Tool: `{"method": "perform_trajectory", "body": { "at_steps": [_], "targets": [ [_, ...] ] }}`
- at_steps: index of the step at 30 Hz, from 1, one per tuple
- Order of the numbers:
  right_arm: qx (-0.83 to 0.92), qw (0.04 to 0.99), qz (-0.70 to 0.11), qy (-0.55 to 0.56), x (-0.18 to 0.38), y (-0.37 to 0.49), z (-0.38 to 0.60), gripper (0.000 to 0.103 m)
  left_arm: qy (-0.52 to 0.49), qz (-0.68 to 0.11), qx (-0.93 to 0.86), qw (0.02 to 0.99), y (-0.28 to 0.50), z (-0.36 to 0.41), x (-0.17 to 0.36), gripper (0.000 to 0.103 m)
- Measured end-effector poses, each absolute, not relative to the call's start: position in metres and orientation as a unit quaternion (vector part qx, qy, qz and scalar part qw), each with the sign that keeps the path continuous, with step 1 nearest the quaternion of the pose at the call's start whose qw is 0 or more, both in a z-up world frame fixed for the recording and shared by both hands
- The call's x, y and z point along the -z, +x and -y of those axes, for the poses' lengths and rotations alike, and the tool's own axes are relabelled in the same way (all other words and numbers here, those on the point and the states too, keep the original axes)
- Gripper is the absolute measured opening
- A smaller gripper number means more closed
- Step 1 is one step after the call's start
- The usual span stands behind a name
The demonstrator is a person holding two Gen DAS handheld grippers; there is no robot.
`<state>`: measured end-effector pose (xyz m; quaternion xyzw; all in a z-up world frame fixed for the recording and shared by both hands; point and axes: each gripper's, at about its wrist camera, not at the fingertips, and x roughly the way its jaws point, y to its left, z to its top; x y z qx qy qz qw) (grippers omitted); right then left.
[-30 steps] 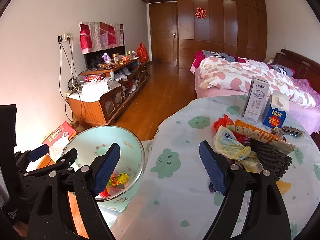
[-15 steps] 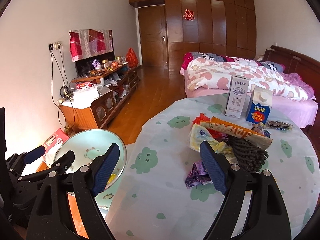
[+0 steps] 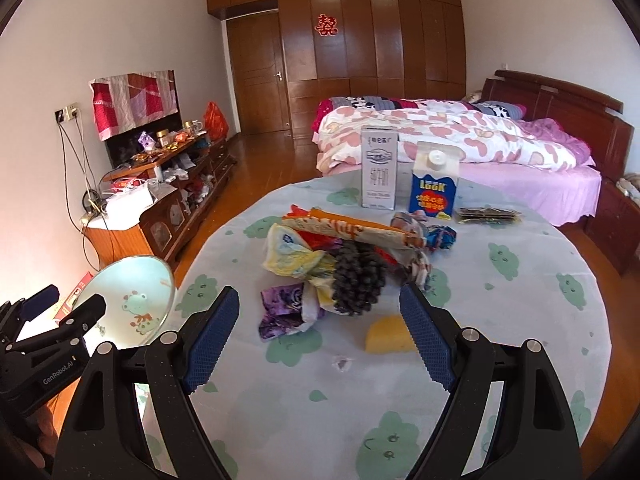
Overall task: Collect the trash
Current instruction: 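Move both open tools back toward the remaining trash on the table, then grasp the yellow sponge with the right tool while the left tool grasps the purple wrapper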
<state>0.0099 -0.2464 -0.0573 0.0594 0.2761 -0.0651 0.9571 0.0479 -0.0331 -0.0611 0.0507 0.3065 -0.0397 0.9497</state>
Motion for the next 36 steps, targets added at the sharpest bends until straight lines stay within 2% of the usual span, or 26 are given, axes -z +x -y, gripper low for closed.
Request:
{"method": "perform_trajectory", "body": {
  "at_steps": [7,20,27,36],
  "targets": [
    [0.092,0.953,-0.279,0.068,0.065,-0.007,0.286,0.081,0.065,-0.303,0.057,0.949,0.042,0.057,0.061,0.085],
    [0.155,0.931,-0.313,0.107,0.094,-0.024,0.366,0.081,0.089,-0.333,0.102,0.933,0.040,0.109,0.085,0.086],
    [0.115,0.921,-0.345,0.137,0.105,-0.004,0.373,0.081,0.096,-0.353,0.111,0.924,0.048,0.128,0.102,0.086],
    [0.058,0.903,-0.409,0.117,0.124,0.046,0.358,0.081,0.108,-0.360,0.096,0.922,0.058,0.130,0.107,0.085]
  ]
}}
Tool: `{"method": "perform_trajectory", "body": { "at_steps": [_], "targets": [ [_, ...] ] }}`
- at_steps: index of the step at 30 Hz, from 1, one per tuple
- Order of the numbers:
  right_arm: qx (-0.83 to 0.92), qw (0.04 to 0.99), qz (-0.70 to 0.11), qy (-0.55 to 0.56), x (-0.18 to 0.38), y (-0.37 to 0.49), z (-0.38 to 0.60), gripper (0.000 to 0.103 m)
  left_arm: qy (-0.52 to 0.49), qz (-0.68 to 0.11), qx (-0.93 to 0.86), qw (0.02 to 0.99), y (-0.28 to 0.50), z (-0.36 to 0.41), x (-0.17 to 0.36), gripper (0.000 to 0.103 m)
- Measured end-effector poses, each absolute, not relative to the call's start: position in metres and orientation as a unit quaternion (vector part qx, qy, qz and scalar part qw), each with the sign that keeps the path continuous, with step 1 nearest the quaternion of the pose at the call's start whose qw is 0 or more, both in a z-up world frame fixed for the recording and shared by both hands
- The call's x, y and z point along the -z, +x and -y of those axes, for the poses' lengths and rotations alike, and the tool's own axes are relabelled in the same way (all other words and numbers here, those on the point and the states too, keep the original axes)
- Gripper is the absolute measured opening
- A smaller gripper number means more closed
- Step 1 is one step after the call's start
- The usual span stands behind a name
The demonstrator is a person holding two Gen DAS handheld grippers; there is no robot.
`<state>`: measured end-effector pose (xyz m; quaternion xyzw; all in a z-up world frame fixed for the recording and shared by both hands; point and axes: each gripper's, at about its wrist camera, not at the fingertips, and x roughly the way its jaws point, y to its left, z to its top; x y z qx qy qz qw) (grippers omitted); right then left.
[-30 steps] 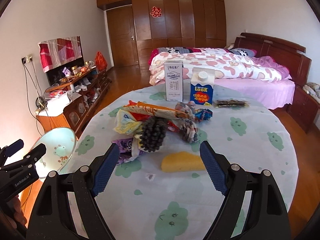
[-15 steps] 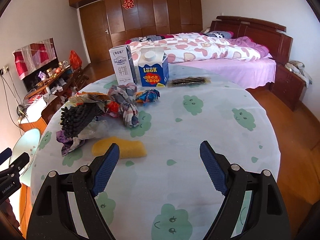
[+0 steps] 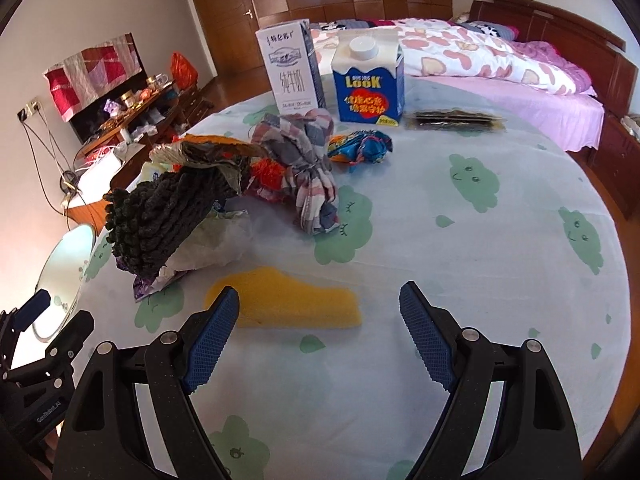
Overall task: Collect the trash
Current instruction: 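Grasp the yellow sponge with the right tool while the left tool grasps the purple wrapper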
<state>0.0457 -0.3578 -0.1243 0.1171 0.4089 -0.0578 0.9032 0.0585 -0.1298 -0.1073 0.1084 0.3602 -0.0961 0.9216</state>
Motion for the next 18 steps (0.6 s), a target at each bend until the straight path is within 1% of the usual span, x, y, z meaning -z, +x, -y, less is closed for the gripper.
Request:
{"method": "perform_trajectory", "body": {
  "at_steps": [3,5,7,10,14,18],
  "targets": [
    [0.044,0.902,-0.412,0.119,0.125,0.050,0.356,0.080,0.114,-0.359,0.093,0.922,0.059,0.132,0.106,0.085],
    [0.033,0.902,-0.413,0.121,0.125,0.052,0.355,0.071,0.119,-0.357,0.093,0.922,0.058,0.134,0.106,0.085],
    [0.023,0.902,-0.413,0.125,0.126,0.050,0.354,0.059,0.122,-0.354,0.094,0.922,0.057,0.135,0.105,0.086],
    [0.013,0.902,-0.415,0.118,0.125,0.046,0.348,0.055,0.122,-0.351,0.094,0.924,0.055,0.135,0.102,0.086],
    [0.007,0.901,-0.418,0.114,0.124,0.040,0.344,0.054,0.121,-0.347,0.094,0.925,0.054,0.134,0.099,0.085],
    [0.001,0.902,-0.417,0.111,0.123,0.035,0.342,0.042,0.117,-0.344,0.095,0.927,0.051,0.135,0.096,0.085]
  ]
}}
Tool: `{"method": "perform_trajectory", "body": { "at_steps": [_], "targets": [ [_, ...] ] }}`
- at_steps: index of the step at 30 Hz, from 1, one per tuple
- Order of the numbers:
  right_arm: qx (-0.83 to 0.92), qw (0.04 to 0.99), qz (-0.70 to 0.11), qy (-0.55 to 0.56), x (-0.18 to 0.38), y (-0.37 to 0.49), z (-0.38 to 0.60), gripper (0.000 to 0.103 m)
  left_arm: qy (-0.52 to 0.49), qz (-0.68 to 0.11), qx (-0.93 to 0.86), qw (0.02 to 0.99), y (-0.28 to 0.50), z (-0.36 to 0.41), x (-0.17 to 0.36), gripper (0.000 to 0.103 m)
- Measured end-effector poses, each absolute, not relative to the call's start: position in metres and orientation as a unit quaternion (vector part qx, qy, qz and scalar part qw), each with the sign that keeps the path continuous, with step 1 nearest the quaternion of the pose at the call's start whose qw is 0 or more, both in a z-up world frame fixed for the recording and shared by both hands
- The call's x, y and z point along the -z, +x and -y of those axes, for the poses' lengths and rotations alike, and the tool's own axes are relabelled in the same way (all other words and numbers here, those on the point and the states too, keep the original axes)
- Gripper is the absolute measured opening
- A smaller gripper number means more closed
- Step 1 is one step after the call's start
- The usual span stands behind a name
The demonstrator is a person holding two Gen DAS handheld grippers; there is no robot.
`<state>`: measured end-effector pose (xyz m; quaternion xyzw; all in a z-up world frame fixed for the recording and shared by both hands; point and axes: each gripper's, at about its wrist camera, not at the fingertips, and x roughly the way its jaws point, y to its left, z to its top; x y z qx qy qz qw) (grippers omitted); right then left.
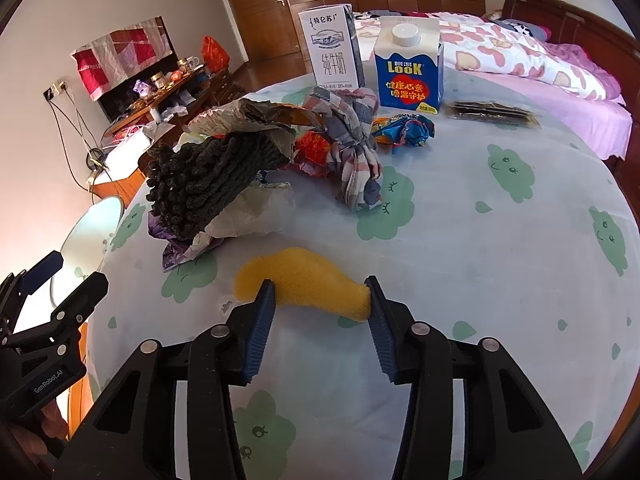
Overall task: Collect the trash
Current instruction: 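Grasp the yellow sponge with the right tool while the left tool grasps the purple wrapper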
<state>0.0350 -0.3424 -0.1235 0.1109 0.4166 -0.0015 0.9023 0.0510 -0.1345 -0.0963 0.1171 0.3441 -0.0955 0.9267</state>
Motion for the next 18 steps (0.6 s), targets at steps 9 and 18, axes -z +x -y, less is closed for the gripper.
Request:
{"method": "perform_trajectory", "body": {
  "at_steps": [9,18],
  "targets": [
    [0.027,0.920,-0.371,0.126,0.102,0.008,0.362,0.030,0.088,-0.354,0.110,0.925,0.059,0.130,0.097,0.085],
    [0.097,0.938,-0.307,0.132,0.081,-0.009,0.386,0.030,0.088,-0.349,0.141,0.922,0.090,0.169,0.104,0.079]
  ]
}}
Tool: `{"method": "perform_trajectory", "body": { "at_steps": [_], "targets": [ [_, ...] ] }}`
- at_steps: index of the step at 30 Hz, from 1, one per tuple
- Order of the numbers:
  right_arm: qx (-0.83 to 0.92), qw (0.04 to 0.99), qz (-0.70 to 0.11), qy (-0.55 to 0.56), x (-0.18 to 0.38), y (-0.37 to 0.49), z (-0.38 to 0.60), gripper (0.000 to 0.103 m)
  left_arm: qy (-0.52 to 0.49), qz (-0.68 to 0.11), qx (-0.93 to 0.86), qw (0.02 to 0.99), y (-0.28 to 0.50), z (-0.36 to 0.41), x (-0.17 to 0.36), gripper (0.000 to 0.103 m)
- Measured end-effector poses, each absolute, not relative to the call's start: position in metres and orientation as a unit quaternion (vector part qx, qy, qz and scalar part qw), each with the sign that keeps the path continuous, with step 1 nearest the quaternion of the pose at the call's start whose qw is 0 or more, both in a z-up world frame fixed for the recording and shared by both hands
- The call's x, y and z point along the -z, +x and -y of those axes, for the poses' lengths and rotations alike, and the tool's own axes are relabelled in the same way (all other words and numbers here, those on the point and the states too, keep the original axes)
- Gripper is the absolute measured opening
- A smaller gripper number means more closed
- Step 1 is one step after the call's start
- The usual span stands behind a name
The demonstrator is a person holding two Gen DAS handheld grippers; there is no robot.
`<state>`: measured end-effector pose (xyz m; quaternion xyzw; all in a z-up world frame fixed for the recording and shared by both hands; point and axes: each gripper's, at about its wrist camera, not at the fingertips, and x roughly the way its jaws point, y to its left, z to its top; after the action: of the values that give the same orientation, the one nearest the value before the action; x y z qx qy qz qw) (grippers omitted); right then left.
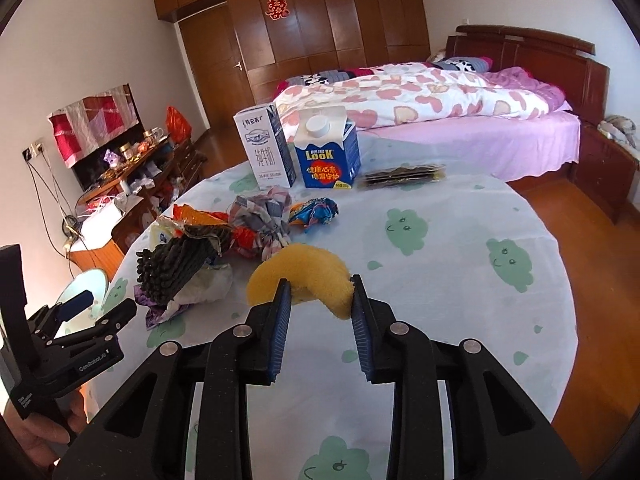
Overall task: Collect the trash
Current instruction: 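Grasp the yellow sponge with the right tool while the left tool grasps the purple wrapper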
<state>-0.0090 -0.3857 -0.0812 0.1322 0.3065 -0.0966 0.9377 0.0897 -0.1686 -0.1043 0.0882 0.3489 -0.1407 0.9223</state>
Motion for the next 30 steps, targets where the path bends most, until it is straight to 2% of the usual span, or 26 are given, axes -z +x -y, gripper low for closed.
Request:
{"method": "perform_trajectory", "body": {
  "at_steps": [3,5,6,7,10,23,30],
  "targets": [
    [0.095,0.938,-0.306,0.132,0.082,-0.006,0.388,0.030,0.076,-0.360,0.156,0.917,0.104,0.180,0.111,0.067],
    [0.094,0.938,-0.307,0.133,0.082,-0.004,0.392,0.030,0.068,-0.375,0.165,0.910,0.112,0.184,0.117,0.050],
    [0.094,0.938,-0.307,0.133,0.082,-0.004,0.393,0.030,0.066,-0.381,0.169,0.907,0.115,0.185,0.119,0.045],
    [0.095,0.938,-0.306,0.133,0.082,-0.005,0.394,0.030,0.064,-0.390,0.178,0.901,0.117,0.186,0.121,0.030],
    [0.095,0.938,-0.305,0.136,0.082,-0.007,0.393,0.030,0.060,-0.389,0.192,0.899,0.115,0.186,0.121,0.016],
    [0.103,0.944,-0.280,0.139,0.071,-0.017,0.384,0.031,0.104,-0.325,0.183,0.922,0.072,0.159,0.063,0.013],
    [0.113,0.950,-0.262,0.131,0.060,-0.024,0.379,0.031,0.085,-0.293,0.168,0.937,0.066,0.145,0.034,0.013]
  ]
}}
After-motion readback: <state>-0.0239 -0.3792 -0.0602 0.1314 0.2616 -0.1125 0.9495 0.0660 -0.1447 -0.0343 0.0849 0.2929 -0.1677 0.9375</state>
